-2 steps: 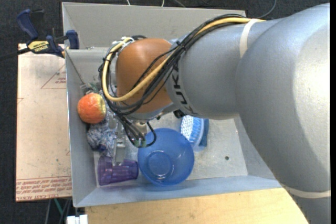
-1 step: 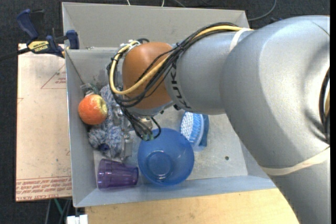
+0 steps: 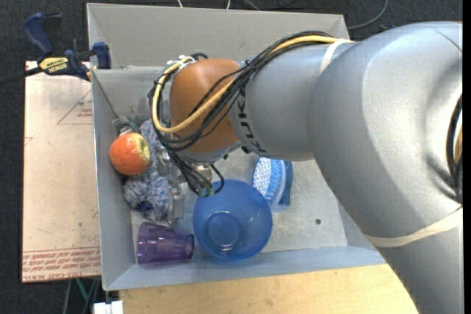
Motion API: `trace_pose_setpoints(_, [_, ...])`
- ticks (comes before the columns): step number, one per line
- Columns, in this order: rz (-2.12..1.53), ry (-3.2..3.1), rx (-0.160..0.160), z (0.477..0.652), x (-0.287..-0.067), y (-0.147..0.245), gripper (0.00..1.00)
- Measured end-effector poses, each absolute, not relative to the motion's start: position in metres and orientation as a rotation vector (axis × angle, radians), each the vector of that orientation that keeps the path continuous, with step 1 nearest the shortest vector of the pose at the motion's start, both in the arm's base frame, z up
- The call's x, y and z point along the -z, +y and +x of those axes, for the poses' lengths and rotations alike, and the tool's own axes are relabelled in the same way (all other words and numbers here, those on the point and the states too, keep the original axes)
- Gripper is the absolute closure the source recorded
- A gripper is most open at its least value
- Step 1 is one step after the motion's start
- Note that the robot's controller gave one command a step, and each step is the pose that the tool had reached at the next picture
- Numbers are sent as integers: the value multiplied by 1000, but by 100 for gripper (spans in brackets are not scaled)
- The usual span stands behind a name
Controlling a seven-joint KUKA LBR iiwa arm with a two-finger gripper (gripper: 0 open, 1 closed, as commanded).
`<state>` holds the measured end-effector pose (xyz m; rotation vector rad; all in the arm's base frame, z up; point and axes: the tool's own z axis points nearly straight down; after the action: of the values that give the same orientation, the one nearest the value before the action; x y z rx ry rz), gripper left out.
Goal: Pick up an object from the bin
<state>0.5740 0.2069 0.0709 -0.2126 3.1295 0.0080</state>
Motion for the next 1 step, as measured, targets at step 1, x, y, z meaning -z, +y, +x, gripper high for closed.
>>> trace_pose_setpoints(1, [-197, 3133, -8, 574, -71, 206, 0])
